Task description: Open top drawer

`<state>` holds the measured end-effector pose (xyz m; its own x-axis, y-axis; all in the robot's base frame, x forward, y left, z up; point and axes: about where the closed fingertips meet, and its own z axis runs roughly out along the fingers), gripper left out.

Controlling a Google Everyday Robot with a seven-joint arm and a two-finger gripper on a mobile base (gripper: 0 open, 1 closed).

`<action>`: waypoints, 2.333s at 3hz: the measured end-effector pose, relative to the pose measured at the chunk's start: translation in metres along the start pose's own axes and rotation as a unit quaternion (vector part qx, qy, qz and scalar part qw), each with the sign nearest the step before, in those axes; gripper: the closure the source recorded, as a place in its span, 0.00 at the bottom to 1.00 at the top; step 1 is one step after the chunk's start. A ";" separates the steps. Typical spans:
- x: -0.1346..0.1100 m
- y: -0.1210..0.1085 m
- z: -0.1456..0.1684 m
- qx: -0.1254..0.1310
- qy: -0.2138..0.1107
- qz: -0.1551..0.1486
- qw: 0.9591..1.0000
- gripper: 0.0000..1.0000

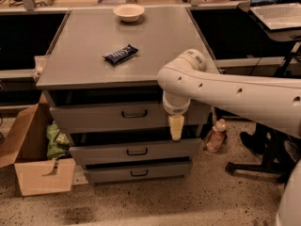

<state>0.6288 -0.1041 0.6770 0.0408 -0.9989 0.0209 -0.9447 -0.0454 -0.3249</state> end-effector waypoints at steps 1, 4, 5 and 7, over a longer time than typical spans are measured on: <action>0.006 -0.002 0.021 -0.017 -0.003 0.011 1.000 0.16; 0.000 0.013 0.018 -0.029 -0.002 0.012 1.000 0.86; -0.011 0.031 0.004 -0.041 -0.027 0.001 0.999 1.00; -0.007 0.032 0.004 -0.041 -0.027 0.000 0.999 0.50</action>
Offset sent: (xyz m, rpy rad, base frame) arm -0.0131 -0.0015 -0.0437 0.0085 0.0774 -0.0373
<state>0.5995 -0.0986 0.6623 0.0554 -0.9980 -0.0316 -0.9681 -0.0460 -0.2464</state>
